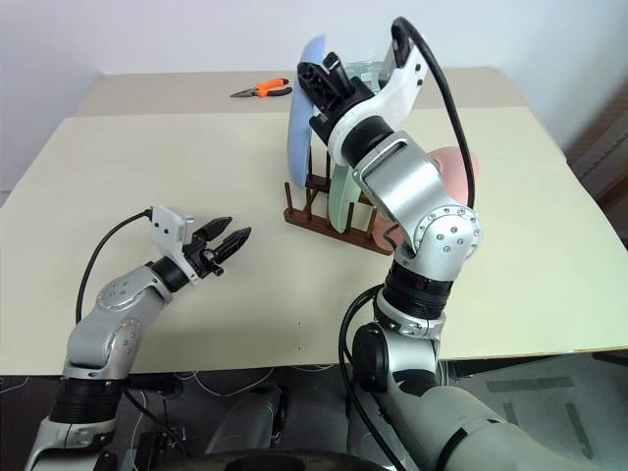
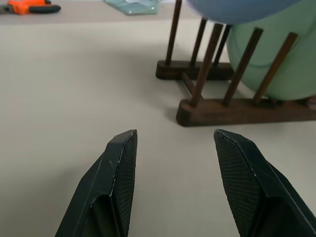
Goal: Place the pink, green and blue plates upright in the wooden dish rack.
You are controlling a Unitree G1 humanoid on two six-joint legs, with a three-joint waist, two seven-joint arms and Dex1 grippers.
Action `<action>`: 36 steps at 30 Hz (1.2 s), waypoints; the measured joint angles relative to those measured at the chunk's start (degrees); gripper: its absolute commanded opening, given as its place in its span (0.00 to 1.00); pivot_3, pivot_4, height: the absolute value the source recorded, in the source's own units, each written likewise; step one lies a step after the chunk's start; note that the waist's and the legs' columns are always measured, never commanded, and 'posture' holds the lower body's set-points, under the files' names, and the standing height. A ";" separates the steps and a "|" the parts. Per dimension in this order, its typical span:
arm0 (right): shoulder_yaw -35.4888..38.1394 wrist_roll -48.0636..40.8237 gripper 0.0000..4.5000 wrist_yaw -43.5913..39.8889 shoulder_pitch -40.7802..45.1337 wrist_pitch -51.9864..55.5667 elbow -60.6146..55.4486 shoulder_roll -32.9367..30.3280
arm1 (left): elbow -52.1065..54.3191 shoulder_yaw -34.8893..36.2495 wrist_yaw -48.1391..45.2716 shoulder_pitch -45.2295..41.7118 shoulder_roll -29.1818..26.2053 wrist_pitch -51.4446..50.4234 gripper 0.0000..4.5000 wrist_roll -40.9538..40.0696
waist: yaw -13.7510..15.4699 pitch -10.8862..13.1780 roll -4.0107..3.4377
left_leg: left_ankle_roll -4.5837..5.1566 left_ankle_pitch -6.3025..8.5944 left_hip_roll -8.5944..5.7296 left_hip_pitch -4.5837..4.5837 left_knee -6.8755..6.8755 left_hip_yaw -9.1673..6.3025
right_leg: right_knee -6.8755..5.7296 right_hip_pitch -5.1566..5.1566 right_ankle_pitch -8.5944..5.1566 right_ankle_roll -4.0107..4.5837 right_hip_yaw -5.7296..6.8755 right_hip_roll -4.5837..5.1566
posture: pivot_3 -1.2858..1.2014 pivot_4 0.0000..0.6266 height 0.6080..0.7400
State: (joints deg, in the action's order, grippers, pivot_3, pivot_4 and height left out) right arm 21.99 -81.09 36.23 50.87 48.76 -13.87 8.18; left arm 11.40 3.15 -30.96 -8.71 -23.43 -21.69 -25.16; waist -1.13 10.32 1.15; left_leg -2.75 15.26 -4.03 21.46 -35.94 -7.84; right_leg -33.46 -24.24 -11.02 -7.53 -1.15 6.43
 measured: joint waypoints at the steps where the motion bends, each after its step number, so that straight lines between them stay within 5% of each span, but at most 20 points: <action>1: -0.03 -1.93 0.00 2.00 0.14 -1.93 0.85 0.01 | 0.00 -0.54 -0.27 0.04 -0.01 0.06 0.55 0.60 | -0.03 0.00 0.00 | 0.00 0.00 0.00 0.00 0.01 0.00 | 0.00 0.00 0.00 0.00 0.00 0.00 | 0.52 0.24 1.00; 10: -2.88 -8.13 0.00 10.21 0.16 -11.05 2.88 -0.02 | 0.00 -2.10 -1.13 0.12 1.09 0.75 0.55 2.12 | -0.07 0.00 -0.02 | 0.01 0.00 0.02 -0.01 0.02 0.00 | -0.01 -0.01 0.00 0.00 0.00 -0.02 | 0.52 0.24 1.00; 36: -5.47 -14.70 0.00 16.39 0.94 -23.59 0.49 -3.18 | -0.82 -3.03 -3.24 -0.06 1.74 1.29 0.55 3.41 | -0.04 0.02 -0.05 | 0.02 0.00 0.03 0.00 0.02 0.00 | 0.00 -0.01 -0.02 0.02 -0.01 -0.03 | 0.52 0.24 1.00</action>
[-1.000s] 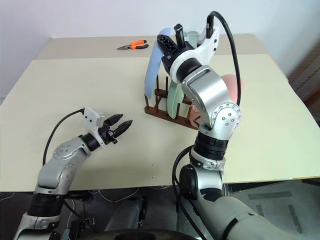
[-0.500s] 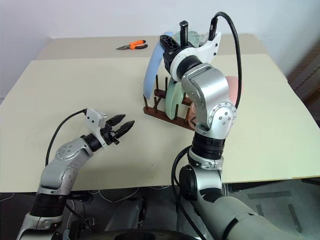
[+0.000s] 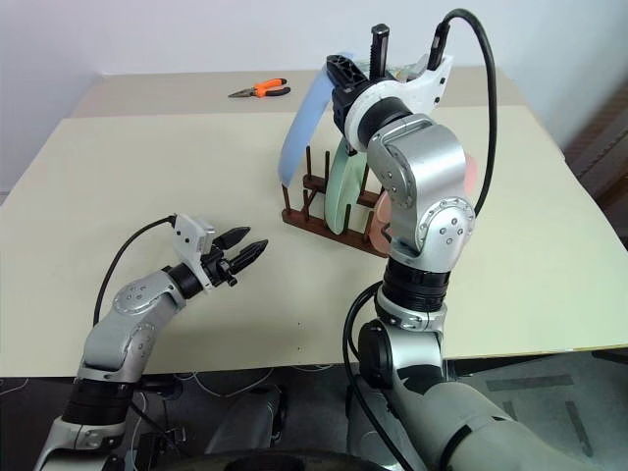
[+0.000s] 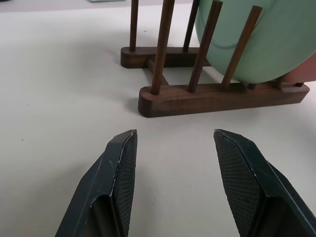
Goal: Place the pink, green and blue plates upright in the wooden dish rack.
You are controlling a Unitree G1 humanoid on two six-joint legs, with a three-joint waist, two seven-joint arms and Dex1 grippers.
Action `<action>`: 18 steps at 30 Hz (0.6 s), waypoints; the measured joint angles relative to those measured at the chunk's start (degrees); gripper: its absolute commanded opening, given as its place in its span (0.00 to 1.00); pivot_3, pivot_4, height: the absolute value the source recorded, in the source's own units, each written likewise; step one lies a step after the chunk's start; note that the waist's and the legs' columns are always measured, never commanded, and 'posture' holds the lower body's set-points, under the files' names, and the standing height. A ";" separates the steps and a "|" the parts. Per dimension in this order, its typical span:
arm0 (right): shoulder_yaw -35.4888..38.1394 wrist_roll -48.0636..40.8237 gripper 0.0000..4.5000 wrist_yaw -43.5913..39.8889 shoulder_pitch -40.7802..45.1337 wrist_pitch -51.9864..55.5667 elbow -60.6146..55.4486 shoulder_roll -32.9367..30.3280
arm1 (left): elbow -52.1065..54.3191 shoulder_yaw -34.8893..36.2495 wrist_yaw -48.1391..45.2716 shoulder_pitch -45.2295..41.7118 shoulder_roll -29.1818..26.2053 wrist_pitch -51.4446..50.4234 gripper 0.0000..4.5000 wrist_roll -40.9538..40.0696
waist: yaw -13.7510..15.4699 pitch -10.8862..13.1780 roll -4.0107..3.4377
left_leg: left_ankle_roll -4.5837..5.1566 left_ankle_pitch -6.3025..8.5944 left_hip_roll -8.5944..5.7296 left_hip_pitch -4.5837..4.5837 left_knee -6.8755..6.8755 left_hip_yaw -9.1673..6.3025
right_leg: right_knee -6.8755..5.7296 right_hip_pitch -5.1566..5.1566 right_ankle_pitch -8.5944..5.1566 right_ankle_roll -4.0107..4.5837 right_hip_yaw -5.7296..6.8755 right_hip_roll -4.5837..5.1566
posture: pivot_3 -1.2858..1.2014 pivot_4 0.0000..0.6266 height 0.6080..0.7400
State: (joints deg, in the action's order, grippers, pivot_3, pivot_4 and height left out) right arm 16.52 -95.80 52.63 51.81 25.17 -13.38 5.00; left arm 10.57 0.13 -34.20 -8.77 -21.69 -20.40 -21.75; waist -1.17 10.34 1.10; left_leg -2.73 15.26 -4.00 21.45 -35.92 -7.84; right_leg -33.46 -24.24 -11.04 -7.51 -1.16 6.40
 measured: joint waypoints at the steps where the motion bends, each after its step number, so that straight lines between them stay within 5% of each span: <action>1: -0.16 -0.08 0.00 0.06 0.00 -0.25 0.00 -0.04 | 0.00 0.00 -0.01 0.00 0.00 0.00 0.55 0.00 | -0.01 0.00 0.00 | 0.00 0.00 0.00 0.00 0.00 0.00 | 0.00 0.00 0.00 0.00 0.00 0.00 | 0.52 0.24 1.00; 18: -0.54 0.02 0.00 1.28 -0.12 -3.19 -0.80 -2.15 | 0.00 -0.03 0.01 -0.02 0.46 -0.01 0.55 0.07 | 0.02 0.00 0.00 | 0.00 0.00 0.00 0.01 0.00 0.01 | 0.01 0.00 -0.07 0.13 -0.01 0.00 | 0.52 0.24 1.00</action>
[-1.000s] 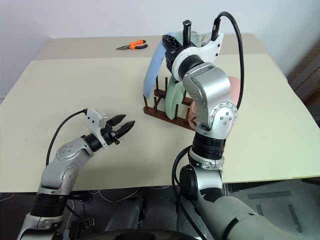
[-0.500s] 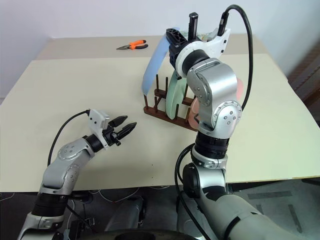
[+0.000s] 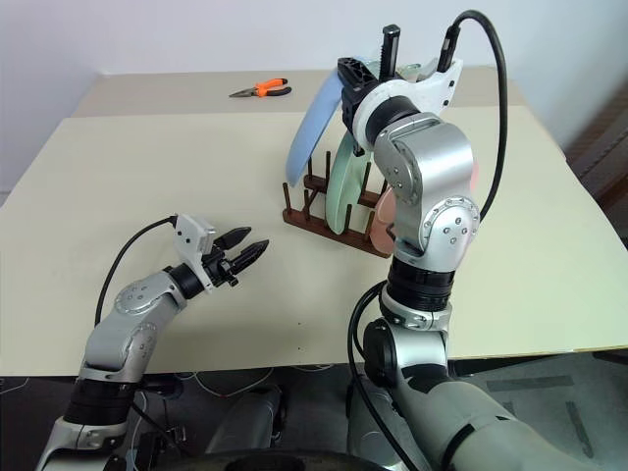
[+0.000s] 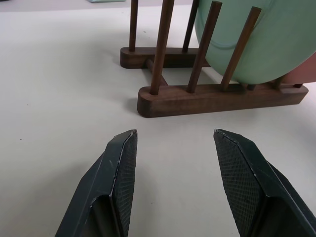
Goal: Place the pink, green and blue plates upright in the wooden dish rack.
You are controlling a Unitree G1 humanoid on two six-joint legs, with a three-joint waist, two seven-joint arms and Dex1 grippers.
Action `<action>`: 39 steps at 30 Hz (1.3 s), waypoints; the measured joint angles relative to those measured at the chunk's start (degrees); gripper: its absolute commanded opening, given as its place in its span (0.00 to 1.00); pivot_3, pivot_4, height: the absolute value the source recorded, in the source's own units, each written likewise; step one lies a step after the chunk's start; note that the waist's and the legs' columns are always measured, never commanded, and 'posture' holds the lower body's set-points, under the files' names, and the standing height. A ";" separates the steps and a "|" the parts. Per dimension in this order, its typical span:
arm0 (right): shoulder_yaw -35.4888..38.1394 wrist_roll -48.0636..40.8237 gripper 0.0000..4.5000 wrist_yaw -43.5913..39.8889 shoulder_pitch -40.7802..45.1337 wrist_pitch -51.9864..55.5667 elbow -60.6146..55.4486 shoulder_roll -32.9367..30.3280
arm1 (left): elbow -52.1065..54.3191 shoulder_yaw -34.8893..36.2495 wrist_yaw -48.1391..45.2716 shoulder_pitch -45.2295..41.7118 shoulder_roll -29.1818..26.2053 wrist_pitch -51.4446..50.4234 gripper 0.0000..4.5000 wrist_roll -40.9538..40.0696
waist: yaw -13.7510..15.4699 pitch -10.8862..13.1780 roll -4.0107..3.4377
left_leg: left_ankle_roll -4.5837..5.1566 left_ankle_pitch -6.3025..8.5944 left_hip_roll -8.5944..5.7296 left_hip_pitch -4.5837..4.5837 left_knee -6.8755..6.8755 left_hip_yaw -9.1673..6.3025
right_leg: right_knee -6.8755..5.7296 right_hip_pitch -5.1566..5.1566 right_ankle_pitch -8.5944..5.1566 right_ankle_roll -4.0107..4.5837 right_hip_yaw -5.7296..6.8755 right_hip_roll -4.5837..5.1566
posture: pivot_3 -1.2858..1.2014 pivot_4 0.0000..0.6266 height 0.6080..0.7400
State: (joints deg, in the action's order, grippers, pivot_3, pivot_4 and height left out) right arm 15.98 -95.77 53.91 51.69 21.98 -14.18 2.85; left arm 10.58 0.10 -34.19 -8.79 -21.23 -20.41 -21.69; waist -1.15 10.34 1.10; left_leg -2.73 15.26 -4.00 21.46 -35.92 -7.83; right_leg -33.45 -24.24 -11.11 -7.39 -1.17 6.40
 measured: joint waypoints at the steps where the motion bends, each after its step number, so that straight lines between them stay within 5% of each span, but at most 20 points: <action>1: 0.00 0.00 0.00 -0.06 0.00 -0.10 -0.25 -0.17 | 0.00 -0.02 0.00 0.00 0.00 0.00 0.55 0.00 | 0.00 0.00 0.00 | 0.00 0.00 0.00 0.00 0.00 0.00 | 0.00 0.00 0.00 0.00 0.00 0.00 | 0.52 0.24 1.00; 19: -3.06 1.21 0.00 0.99 -2.04 0.49 3.68 0.09 | 0.00 -0.54 0.43 -0.05 0.63 0.00 0.55 0.64 | -0.01 0.01 -0.02 | 0.00 0.00 0.00 0.00 0.00 0.00 | 0.00 0.00 -0.01 0.01 -0.01 0.00 | 0.52 0.24 1.00; 22: -3.97 2.96 0.22 -1.40 -1.91 2.36 6.12 -0.67 | 0.00 -0.58 0.48 -0.01 0.79 0.01 0.57 1.01 | 0.00 0.01 -0.02 | 0.00 0.00 0.00 0.00 0.00 0.01 | 0.01 0.00 -0.01 0.01 -0.01 0.00 | 0.52 0.24 1.00; 26: -4.76 6.07 0.66 -6.41 0.24 5.60 8.27 -4.30 | 0.01 -0.59 0.54 0.12 1.16 0.02 0.57 1.10 | 0.01 0.01 -0.02 | 0.00 0.00 0.00 0.00 0.00 0.01 | 0.01 0.00 -0.01 0.01 0.00 0.00 | 0.52 0.24 1.00; 31: -6.93 11.39 0.66 -15.94 1.81 11.42 7.44 -11.92 | 0.12 -0.59 0.62 1.15 1.24 0.19 0.57 1.20 | 0.15 0.01 -0.01 | 0.02 0.01 0.00 0.04 0.00 0.02 | 0.10 0.02 -0.01 0.01 0.00 0.00 | 0.52 0.24 1.00; 35: -11.06 22.63 0.66 -34.50 1.64 16.29 0.75 -28.90 | 0.36 -0.73 0.67 1.29 1.50 0.29 0.57 1.24 | 0.74 0.06 -0.06 | 0.09 0.01 -0.04 0.24 -0.11 0.01 | 0.29 0.05 -0.06 -0.06 0.06 0.03 | 0.52 0.24 1.00; 39: -7.40 32.07 0.26 -61.31 -12.23 15.75 -9.46 -49.82 | 0.12 -1.12 0.38 0.72 1.47 0.72 0.57 1.25 | 1.50 -0.08 0.23 | 0.39 0.22 -0.03 0.03 -0.10 0.03 | 0.46 0.45 -0.34 -0.48 0.15 0.10 | 0.52 0.24 1.00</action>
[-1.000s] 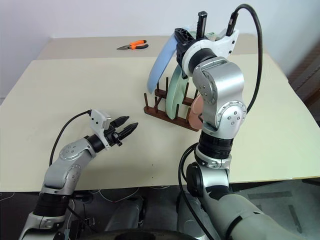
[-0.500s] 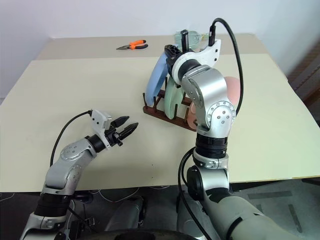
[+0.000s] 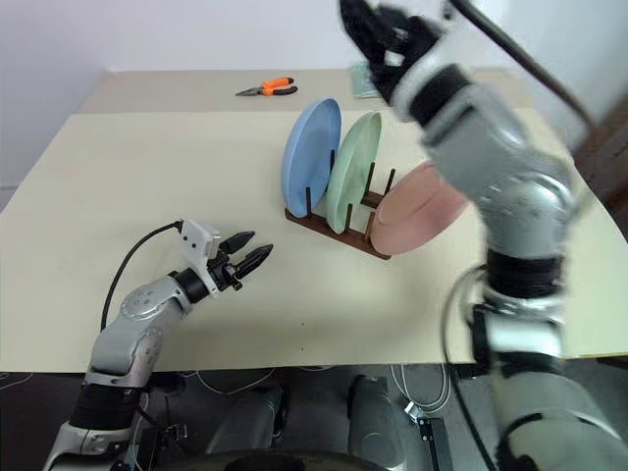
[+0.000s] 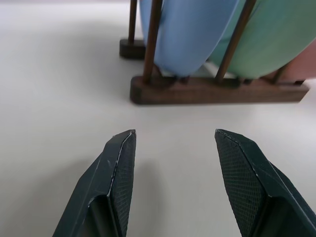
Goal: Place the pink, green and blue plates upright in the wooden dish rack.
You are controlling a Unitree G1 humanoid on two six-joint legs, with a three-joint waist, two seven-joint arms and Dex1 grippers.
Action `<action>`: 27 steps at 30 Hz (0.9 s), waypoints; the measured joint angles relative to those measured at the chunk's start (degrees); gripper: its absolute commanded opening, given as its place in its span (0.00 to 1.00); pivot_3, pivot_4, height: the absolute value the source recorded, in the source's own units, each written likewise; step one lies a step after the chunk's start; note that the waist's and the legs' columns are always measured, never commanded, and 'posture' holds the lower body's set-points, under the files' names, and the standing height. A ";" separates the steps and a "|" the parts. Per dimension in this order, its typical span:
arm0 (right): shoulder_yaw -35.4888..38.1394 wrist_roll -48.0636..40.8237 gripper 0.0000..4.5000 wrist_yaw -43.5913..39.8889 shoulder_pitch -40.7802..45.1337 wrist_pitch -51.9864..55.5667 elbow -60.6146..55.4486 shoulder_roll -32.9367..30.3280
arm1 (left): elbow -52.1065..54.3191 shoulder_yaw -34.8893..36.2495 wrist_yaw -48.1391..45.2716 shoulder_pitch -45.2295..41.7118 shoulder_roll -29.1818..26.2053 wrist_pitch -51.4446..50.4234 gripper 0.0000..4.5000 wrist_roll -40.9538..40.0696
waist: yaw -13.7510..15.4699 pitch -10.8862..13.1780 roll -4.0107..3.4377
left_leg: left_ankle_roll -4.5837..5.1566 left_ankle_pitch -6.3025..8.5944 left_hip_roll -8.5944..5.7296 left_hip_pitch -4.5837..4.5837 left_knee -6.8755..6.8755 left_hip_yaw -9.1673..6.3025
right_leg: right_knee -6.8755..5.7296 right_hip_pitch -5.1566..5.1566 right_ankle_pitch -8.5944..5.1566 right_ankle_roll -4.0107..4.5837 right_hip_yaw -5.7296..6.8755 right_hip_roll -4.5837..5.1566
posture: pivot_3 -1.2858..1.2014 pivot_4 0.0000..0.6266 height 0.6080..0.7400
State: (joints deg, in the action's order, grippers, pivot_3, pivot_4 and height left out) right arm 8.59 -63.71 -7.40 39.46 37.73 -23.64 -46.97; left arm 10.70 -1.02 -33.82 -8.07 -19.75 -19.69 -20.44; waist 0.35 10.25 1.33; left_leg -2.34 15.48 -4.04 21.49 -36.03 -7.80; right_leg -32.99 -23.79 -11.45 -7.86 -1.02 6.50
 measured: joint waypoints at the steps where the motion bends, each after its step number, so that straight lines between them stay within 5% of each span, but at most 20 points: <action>1: 3.73 0.19 0.15 -6.10 -6.18 0.37 -0.36 -3.40 | -0.11 0.05 -0.19 -0.15 -0.09 0.03 0.57 -0.02 | 0.15 0.03 -0.05 | 0.02 0.01 -0.04 0.00 -0.02 0.06 | 0.06 0.04 0.00 -0.01 -0.01 0.09 | 0.52 0.24 1.00; 3: 10.19 0.67 0.01 -12.83 -14.40 0.92 -0.41 -6.69 | -0.46 -0.27 -0.79 -0.50 -0.24 -0.02 0.57 -0.05 | 0.14 0.10 -0.16 | 0.06 0.03 -0.06 0.00 -0.12 0.25 | 0.06 0.03 0.00 -0.01 -0.12 0.20 | 0.52 0.24 1.00; 9: 30.83 9.24 0.01 -27.97 -38.89 0.70 -1.33 -10.80 | -0.81 -1.80 -3.75 -1.23 -1.24 -0.24 0.57 -0.13 | 0.44 0.10 -0.22 | 0.06 0.05 -0.01 -0.08 -0.20 0.37 | 0.06 0.12 -0.02 0.03 -0.10 0.24 | 0.52 0.24 1.00; 14: 30.76 22.51 0.01 -33.66 -52.16 -1.19 -2.28 -11.90 | -0.94 -3.09 -5.30 -2.06 -1.21 -1.15 0.57 -0.15 | 0.27 0.11 -0.24 | 0.05 0.06 0.00 -0.08 -0.20 0.49 | 0.11 0.10 -0.03 0.04 -0.12 0.29 | 0.52 0.24 1.00; 27: 12.02 28.84 0.01 -30.02 -32.99 -0.89 -7.47 -10.86 | -0.78 -3.89 -5.35 -2.08 -1.48 -1.22 0.57 -0.02 | 0.74 0.17 -0.21 | 0.14 0.10 -0.02 0.05 -0.16 0.30 | 0.52 0.22 0.08 0.17 0.03 0.30 | 0.52 0.24 1.00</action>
State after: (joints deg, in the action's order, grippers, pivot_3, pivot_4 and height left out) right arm 20.60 -34.86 -37.42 6.47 36.84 -31.12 -57.83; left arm 9.91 -4.91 -39.16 -10.16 -21.24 -20.92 -20.46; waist 1.09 10.43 1.12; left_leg -2.20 15.58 -4.05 21.53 -36.19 -7.50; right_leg -32.47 -23.57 -11.37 -7.69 -0.99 6.80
